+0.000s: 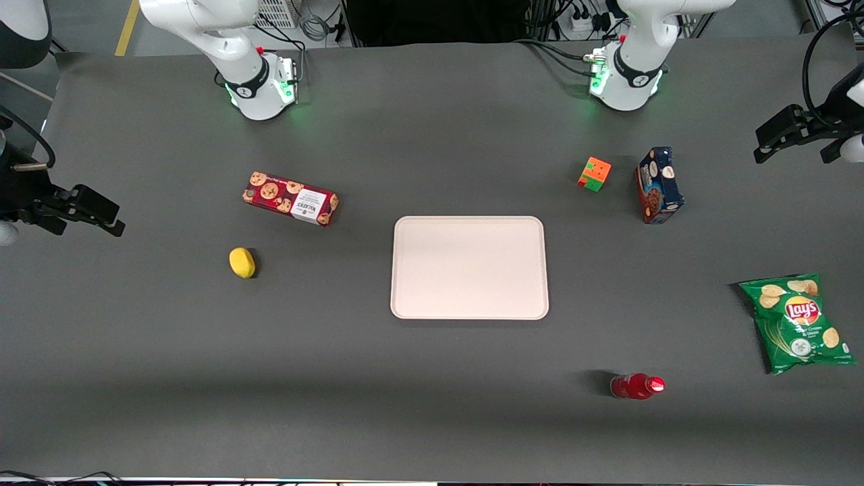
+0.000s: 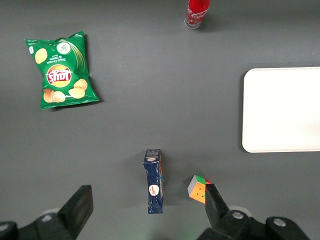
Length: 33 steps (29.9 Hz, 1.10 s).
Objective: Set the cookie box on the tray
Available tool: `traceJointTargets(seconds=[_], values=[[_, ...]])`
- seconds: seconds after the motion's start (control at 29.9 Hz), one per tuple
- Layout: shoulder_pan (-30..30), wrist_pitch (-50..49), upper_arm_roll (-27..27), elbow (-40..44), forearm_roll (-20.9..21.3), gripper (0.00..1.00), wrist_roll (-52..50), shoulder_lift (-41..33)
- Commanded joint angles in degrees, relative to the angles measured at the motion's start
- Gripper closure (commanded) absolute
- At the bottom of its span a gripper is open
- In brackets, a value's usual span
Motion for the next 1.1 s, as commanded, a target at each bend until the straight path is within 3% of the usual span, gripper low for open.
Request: traceJointTargets(seconds=[0.0,1.07], values=[[0.2,-1.32,0.06,1.59,-0.21,0.0,0.97,0.22],[0.29,-0.79,0.15,0.62,-0.12,0.0,1.15,0.49]])
